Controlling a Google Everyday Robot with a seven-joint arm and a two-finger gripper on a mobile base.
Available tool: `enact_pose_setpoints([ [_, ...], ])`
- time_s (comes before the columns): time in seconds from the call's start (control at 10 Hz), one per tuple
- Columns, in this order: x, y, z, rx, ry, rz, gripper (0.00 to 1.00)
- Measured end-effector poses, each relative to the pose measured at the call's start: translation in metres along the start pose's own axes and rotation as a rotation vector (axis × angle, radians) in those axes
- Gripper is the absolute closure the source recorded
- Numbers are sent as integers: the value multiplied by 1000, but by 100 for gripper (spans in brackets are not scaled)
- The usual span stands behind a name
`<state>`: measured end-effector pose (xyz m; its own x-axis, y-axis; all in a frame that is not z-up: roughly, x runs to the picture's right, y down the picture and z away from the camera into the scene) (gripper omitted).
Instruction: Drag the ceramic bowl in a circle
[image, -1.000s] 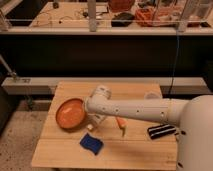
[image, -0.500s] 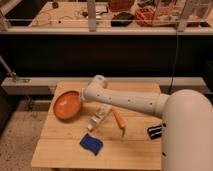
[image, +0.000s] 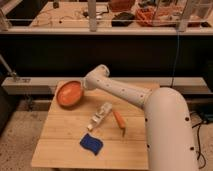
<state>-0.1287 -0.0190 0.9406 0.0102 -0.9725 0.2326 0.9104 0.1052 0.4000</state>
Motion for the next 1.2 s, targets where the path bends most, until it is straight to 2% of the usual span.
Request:
enact_pose_setpoints([
  [0.2, -7, 33, -11, -25, 8, 68, 100],
  [0.5, -45, 75, -41, -64, 21, 149, 100],
  [0.6, -65, 78, -53, -72, 20, 156, 100],
  [0.7, -77, 80, -60, -81, 23, 149, 100],
  [1.0, -97, 52, -69, -107, 22, 72, 100],
  [1.2, -110, 11, -63, -120, 11, -2, 100],
])
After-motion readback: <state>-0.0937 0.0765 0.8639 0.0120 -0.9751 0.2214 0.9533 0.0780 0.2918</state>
